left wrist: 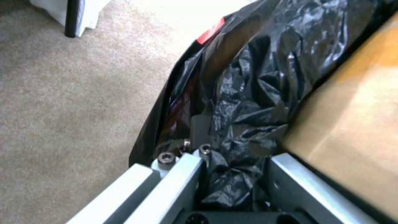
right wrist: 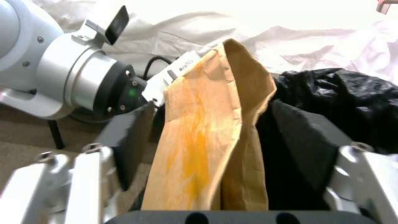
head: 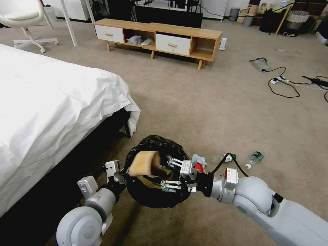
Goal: Pick up the trash bin and place the garbage on the floor into it.
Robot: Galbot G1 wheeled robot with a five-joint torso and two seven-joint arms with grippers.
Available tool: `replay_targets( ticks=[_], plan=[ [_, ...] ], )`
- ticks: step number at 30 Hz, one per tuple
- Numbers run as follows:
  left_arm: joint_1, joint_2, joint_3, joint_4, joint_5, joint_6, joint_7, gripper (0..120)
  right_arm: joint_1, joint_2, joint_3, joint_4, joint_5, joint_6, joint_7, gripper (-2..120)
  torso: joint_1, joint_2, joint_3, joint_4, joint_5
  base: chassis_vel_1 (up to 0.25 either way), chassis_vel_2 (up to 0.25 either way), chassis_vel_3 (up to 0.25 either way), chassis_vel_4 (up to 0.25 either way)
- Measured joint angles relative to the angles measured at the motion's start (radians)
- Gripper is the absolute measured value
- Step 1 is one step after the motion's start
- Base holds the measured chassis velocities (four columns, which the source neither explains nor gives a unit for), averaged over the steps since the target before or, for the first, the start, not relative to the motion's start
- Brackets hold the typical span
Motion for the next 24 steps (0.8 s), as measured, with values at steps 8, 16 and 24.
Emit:
replay_targets(
  ticks=[8,16,24],
  plan=[
    [0.007,-0.002,0.003,-0.002,0.007,0.0,0.0,0,-0.068,-0.036,0.076,0.017,-0.012,0.009,-0.022,99,0.0,0.0,0.0,0.0,0.0,0.0,0.0,0.0,0.0],
    [0.009,-0.01,0.006,-0.002,0.012,0.0,-0.001,0,-0.097,-0.06,0.105,0.029,-0.014,0.018,-0.028,100,0.0,0.0,0.0,0.0,0.0,0.0,0.0,0.0,0.0],
    [0.018,-0.016,0.007,-0.005,0.021,0.0,-0.001,0,-0.1,-0.056,0.11,0.031,-0.017,0.02,-0.028,100,0.0,0.0,0.0,0.0,0.0,0.0,0.0,0.0,0.0]
  ],
)
